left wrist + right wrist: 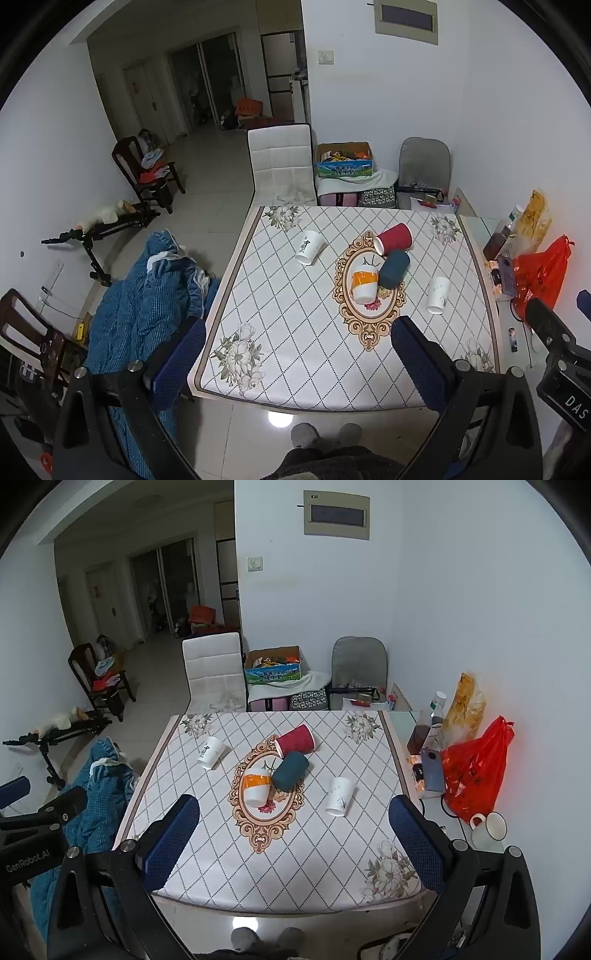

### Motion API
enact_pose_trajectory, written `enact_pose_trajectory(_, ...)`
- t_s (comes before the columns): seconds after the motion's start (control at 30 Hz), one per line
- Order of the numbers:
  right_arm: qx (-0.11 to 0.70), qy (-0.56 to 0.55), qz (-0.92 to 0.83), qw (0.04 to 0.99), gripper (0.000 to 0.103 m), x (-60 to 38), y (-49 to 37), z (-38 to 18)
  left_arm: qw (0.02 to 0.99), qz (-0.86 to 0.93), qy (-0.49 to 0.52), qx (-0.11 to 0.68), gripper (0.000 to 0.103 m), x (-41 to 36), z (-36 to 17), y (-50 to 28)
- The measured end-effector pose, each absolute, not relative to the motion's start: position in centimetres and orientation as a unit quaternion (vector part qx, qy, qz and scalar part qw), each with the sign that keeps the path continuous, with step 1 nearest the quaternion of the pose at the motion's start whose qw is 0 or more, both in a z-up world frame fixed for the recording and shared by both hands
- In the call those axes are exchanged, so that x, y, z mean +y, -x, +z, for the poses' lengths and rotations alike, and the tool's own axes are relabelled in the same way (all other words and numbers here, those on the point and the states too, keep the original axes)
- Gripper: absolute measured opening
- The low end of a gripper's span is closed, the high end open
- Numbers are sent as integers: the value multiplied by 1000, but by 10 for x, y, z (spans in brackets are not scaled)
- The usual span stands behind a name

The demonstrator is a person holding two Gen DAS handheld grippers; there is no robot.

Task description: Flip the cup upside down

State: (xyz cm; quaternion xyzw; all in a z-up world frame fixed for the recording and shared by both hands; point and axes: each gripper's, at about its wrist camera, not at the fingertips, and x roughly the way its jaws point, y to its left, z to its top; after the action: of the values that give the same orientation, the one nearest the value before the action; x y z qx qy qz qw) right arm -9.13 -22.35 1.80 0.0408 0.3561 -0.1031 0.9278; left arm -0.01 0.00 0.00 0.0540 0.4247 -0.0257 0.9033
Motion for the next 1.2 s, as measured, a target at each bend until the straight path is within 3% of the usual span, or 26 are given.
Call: enact_pose_trajectory(1.2,359,-37,-102,927,103,-224,98,23,904,-30,-48,423,103,-10,5,2)
